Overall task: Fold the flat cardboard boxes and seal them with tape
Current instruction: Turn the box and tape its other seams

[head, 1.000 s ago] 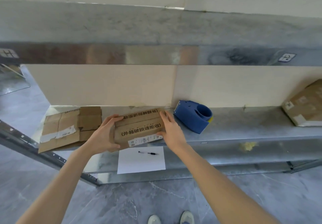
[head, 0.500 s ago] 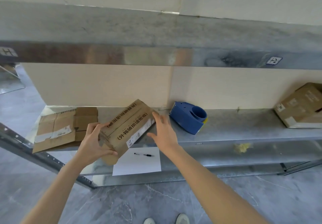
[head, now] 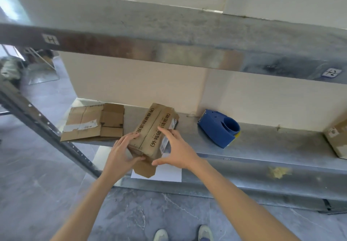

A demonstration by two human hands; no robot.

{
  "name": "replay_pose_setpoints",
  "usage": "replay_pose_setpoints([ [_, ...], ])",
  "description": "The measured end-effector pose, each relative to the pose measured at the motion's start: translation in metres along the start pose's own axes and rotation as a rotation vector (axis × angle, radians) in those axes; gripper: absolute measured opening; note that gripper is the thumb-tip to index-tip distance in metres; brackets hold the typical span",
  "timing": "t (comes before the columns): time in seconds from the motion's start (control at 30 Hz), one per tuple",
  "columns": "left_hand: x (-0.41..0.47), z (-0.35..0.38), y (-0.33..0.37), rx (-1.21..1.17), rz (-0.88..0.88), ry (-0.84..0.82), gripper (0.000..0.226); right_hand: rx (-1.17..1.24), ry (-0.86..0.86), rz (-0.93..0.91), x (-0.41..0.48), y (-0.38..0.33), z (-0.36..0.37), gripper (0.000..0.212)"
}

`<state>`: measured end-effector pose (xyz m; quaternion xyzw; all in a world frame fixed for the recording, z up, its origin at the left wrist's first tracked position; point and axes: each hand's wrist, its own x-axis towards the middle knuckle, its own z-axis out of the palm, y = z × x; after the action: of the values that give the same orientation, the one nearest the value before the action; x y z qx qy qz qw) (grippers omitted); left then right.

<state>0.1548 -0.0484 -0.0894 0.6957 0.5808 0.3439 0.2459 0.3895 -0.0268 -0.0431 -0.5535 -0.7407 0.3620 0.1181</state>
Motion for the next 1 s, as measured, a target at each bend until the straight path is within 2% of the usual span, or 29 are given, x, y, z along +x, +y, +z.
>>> replay_pose_setpoints([
  [0.1, -0.012, 0.006, 0.007, 0.021, -0.029, 0.088, 0.074, -0.047, -0.003, -0.072, 0.007, -0.001, 0.003, 0.114],
  [0.23, -0.024, 0.027, 0.023, -0.077, -0.067, 0.276, 0.067, 0.101, -0.042, -0.25, 0.017, 0.01, -0.014, 0.085],
  [0.37, -0.025, 0.063, 0.053, -0.163, -0.124, 0.423, 0.064, 0.134, -0.079, -0.333, 0.029, 0.034, -0.044, 0.064],
  [0.5, -0.01, 0.107, 0.09, -0.24, -0.196, 0.528, 0.06, 0.125, -0.146, -0.297, 0.039, 0.063, -0.072, 0.06],
  [0.7, 0.012, 0.158, 0.119, -0.183, -0.261, 0.591, 0.049, 0.051, -0.145, -0.363, 0.045, 0.103, -0.11, 0.046],
  [0.87, 0.021, 0.173, 0.127, -0.19, -0.343, 0.606, 0.044, -0.029, 0.053, -0.413, 0.04, 0.131, -0.147, 0.031],
  [1.0, 0.024, 0.17, 0.126, -0.144, -0.363, 0.578, 0.043, -0.128, 0.18, -0.275, 0.031, 0.156, -0.165, 0.029],
])
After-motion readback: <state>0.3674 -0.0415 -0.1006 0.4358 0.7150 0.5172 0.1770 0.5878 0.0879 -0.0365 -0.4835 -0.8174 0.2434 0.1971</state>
